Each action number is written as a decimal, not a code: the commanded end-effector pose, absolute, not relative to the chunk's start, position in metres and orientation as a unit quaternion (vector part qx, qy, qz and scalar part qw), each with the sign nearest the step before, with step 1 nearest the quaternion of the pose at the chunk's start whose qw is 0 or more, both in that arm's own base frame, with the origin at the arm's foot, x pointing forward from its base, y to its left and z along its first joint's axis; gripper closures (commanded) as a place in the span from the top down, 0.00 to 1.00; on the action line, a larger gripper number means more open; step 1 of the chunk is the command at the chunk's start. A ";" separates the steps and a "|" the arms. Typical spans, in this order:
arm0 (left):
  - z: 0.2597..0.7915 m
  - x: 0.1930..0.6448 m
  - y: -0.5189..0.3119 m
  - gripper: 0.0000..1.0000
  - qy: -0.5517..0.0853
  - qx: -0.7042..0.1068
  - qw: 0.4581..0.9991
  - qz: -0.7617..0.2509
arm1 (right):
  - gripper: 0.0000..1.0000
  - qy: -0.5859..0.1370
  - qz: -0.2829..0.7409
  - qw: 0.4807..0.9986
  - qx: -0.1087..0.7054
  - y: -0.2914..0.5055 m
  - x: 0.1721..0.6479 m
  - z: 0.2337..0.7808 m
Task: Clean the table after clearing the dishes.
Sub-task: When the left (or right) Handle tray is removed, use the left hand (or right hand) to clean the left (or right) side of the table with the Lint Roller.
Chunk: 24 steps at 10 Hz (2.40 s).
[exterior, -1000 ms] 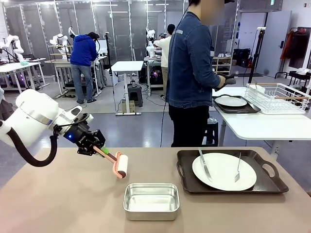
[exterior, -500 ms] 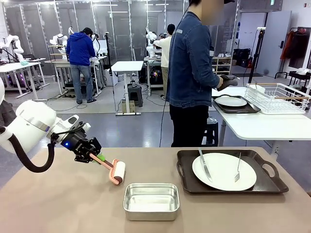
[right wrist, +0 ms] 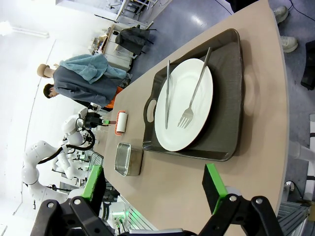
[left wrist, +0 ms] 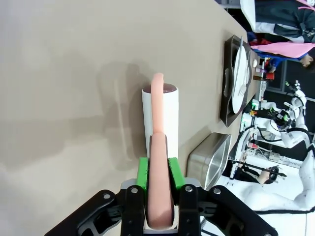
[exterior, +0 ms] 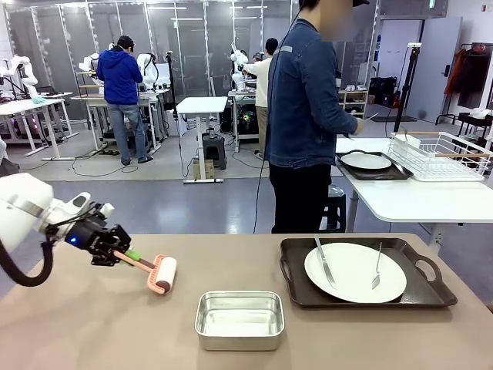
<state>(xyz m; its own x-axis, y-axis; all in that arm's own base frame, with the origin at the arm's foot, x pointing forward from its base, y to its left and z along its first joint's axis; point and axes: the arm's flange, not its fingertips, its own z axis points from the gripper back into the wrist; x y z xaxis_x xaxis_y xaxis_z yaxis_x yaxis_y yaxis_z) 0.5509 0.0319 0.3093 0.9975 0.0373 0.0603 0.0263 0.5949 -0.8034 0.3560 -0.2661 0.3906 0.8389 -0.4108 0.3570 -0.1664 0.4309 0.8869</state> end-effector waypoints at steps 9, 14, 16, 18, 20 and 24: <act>0.375 0.475 0.167 0.22 -0.089 -0.154 0.979 0.096 | 1.00 -0.277 -0.074 0.799 0.529 -0.266 0.355 0.393; 0.455 0.461 0.135 0.22 -0.118 -0.104 0.986 0.061 | 1.00 -0.277 -0.074 0.799 0.529 -0.266 0.355 0.393; 0.491 0.452 0.118 0.22 -0.127 -0.075 0.988 0.054 | 1.00 -0.277 -0.074 0.799 0.529 -0.266 0.355 0.393; 0.523 0.443 0.101 0.22 -0.149 -0.053 0.986 0.044 | 1.00 -0.277 -0.074 0.799 0.529 -0.266 0.355 0.393; 0.533 0.443 0.094 0.22 -0.158 -0.048 0.986 0.036 | 1.00 -0.277 -0.074 0.799 0.529 -0.266 0.355 0.393; 0.535 0.448 0.097 0.22 -0.166 -0.056 0.984 0.031 | 1.00 -0.277 -0.074 0.799 0.529 -0.266 0.355 0.393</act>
